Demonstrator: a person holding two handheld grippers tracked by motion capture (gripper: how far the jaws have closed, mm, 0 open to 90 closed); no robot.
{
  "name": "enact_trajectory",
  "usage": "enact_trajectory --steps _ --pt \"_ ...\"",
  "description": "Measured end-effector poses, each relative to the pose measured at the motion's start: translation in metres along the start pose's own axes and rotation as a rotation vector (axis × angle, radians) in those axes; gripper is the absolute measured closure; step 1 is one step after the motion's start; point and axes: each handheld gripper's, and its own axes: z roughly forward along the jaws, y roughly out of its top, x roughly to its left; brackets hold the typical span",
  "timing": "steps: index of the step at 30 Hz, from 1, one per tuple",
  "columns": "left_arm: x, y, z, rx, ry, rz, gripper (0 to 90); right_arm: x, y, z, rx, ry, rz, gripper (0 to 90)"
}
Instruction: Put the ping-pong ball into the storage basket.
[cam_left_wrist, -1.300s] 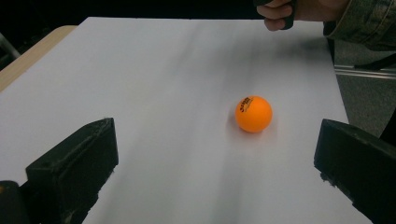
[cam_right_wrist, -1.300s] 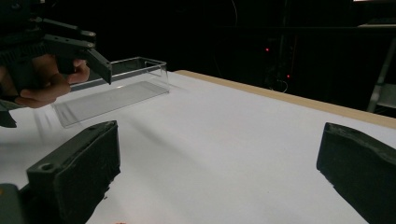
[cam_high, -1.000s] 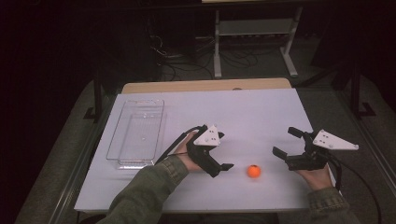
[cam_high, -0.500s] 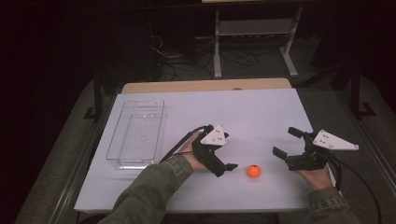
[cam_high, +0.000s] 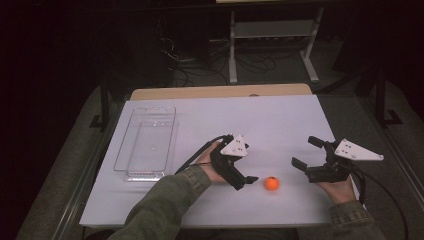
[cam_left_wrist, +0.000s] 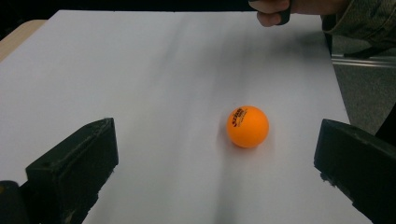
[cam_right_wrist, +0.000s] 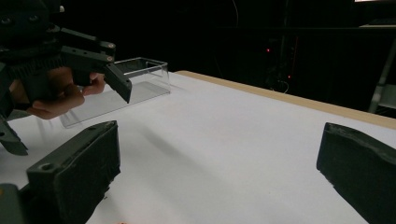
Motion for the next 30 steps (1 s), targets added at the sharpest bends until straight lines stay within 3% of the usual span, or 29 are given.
enact_trajectory --steps 30 --pt "-0.003 -0.001 0.027 0.061 -0.029 0.017 0.0 0.001 0.0 0.0 -0.002 0.006 0.002 0.0"
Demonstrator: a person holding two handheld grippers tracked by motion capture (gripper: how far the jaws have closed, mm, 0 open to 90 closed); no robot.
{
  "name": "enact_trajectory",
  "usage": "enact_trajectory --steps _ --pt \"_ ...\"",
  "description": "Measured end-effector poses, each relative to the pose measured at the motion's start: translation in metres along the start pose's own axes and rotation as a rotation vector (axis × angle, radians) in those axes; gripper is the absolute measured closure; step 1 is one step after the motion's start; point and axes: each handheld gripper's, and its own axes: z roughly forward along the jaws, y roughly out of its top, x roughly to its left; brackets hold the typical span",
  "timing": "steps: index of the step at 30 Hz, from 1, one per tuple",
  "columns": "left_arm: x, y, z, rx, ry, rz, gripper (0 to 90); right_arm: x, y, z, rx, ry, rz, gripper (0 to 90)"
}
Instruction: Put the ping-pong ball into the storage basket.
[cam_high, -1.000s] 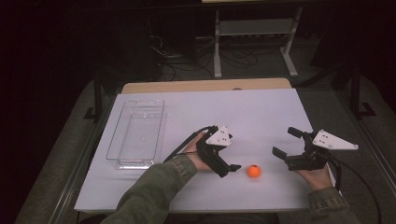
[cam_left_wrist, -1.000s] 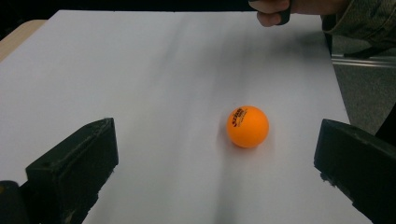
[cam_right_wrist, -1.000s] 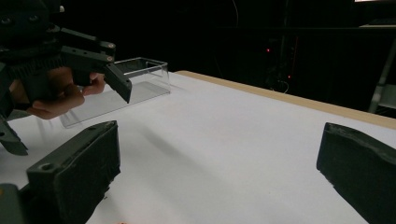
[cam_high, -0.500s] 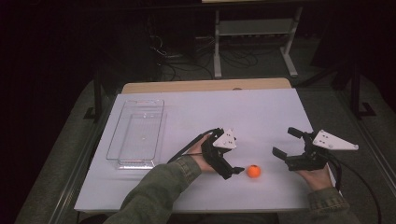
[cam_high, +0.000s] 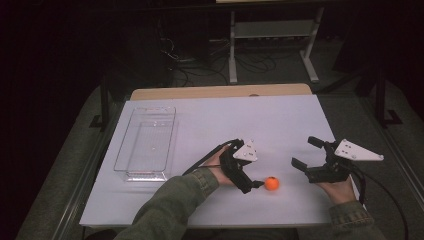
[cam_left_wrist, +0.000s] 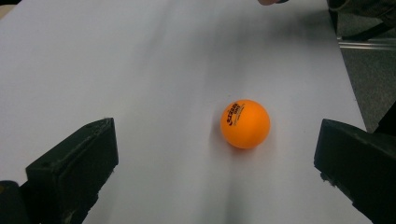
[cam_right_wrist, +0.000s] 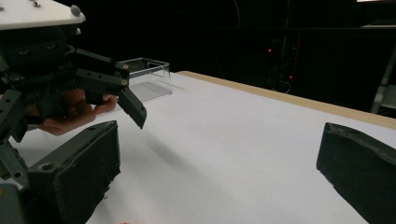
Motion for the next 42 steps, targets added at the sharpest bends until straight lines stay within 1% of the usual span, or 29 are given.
enact_trajectory --steps 6,14,19,36,42 --pt "-0.002 -0.001 0.007 0.021 -0.01 0.011 0.0 0.0 0.0 0.0 -0.002 0.0 -0.001 0.0" --pt "-0.004 -0.001 0.016 0.023 -0.028 0.011 0.0 -0.001 -0.001 0.001 0.001 0.001 0.001 0.0" --pt "-0.004 -0.001 0.021 0.036 -0.039 0.017 0.0 -0.001 0.0 0.001 -0.001 0.001 0.001 0.0" --pt "-0.004 -0.003 0.036 0.034 -0.064 0.013 0.0 -0.002 0.0 0.0 -0.006 -0.002 0.009 0.0" --pt "-0.005 -0.003 0.043 0.049 -0.075 0.014 0.0 -0.003 0.0 -0.001 -0.01 -0.004 0.009 0.0"
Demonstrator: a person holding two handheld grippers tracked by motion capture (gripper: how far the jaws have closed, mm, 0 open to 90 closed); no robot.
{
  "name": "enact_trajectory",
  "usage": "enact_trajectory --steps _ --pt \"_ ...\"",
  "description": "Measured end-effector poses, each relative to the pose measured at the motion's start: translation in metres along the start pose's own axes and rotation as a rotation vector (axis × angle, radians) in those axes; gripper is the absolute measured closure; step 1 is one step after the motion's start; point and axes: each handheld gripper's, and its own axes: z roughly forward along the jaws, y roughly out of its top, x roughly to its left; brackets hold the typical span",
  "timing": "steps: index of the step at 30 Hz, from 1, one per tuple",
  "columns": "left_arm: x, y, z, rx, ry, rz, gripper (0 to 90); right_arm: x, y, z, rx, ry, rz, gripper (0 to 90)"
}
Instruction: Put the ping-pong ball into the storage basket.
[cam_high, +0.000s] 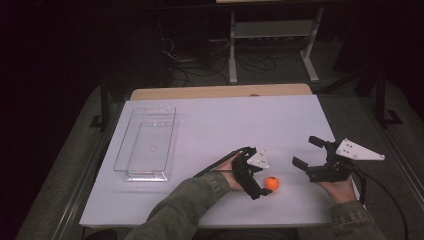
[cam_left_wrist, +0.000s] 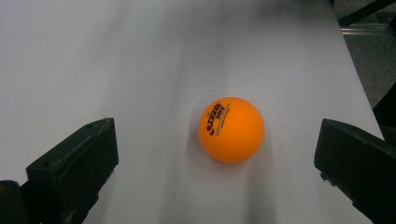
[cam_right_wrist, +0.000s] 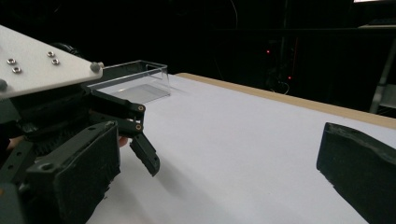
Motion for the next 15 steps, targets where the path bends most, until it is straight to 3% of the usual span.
enact_trajectory --steps 15 --pt "0.0021 0.0 0.0104 0.046 -0.012 0.006 0.0 -0.0003 0.0002 -0.0008 -0.004 0.001 0.002 0.0"
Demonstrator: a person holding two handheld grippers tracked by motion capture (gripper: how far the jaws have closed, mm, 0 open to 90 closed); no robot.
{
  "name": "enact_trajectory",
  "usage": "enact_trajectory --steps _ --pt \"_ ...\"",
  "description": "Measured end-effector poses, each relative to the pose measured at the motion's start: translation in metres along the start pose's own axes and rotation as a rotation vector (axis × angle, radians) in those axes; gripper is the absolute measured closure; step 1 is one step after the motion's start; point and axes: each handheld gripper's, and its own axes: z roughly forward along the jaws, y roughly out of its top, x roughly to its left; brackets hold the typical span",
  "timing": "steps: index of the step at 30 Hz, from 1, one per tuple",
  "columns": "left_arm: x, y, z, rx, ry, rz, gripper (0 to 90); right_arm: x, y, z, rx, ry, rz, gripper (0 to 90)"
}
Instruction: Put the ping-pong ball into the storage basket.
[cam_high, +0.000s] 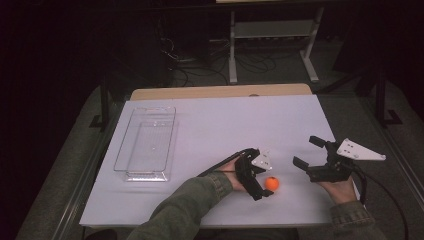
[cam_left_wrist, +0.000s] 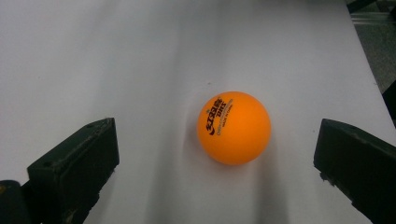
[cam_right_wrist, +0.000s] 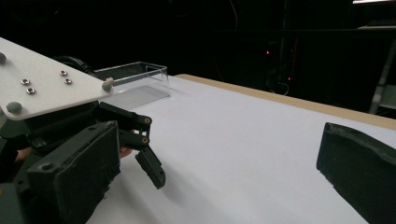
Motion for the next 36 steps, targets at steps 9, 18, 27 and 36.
enact_trajectory --steps 9,18,27,36 --pt "0.0 0.003 0.004 0.026 -0.001 0.007 3.3 0.0 -0.001 0.001 0.007 0.0 0.0 0.0" --pt "-0.001 0.01 0.009 0.069 -0.011 0.024 6.7 0.0 -0.001 0.0 0.005 -0.001 0.001 0.0" --pt "-0.003 0.01 0.01 0.082 -0.002 0.052 15.7 0.0 -0.001 0.0 0.004 -0.001 0.002 0.0" --pt "-0.002 0.009 0.012 0.089 -0.006 0.045 24.6 0.0 -0.001 -0.001 0.002 -0.001 0.001 0.0"
